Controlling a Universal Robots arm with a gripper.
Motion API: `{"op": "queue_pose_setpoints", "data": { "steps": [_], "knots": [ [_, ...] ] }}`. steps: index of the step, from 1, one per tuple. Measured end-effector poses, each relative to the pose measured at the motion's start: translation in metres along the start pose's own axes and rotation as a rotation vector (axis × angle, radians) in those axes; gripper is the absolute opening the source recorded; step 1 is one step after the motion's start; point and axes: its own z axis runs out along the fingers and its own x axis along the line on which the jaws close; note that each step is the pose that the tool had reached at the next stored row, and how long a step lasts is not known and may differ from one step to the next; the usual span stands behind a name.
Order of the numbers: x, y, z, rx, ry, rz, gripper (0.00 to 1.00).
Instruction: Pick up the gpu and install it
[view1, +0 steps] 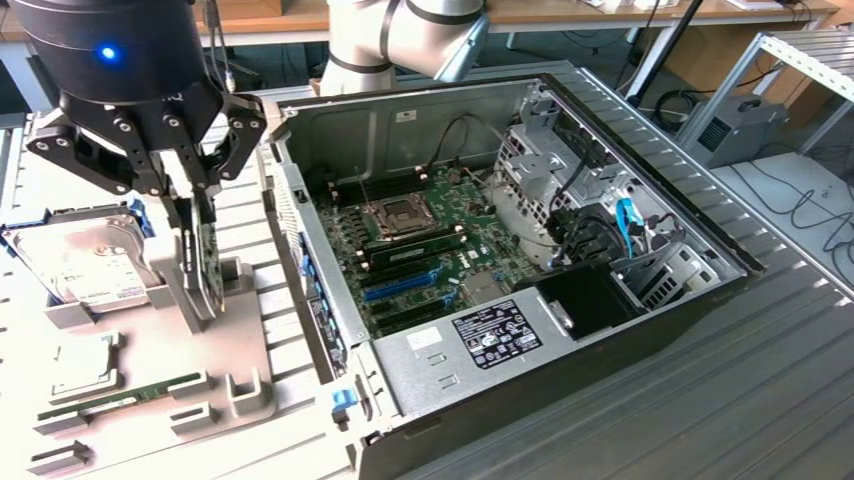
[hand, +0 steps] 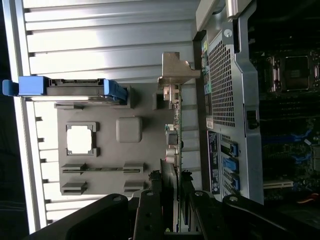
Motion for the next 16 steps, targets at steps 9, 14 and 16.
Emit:
{"op": "queue_pose_setpoints", "data": {
  "steps": [9,14,16],
  "knots": [
    [-0.0001,0.0001,-0.0035,0.0,0.0001,0.0,0.26],
    [-0.0002,0.0001,-0.0053,0.0,0.0001,0.0,0.26],
    [-0.0002,0.0002,-0.0059,0.0,0.0001,0.0,0.26]
  ]
}}
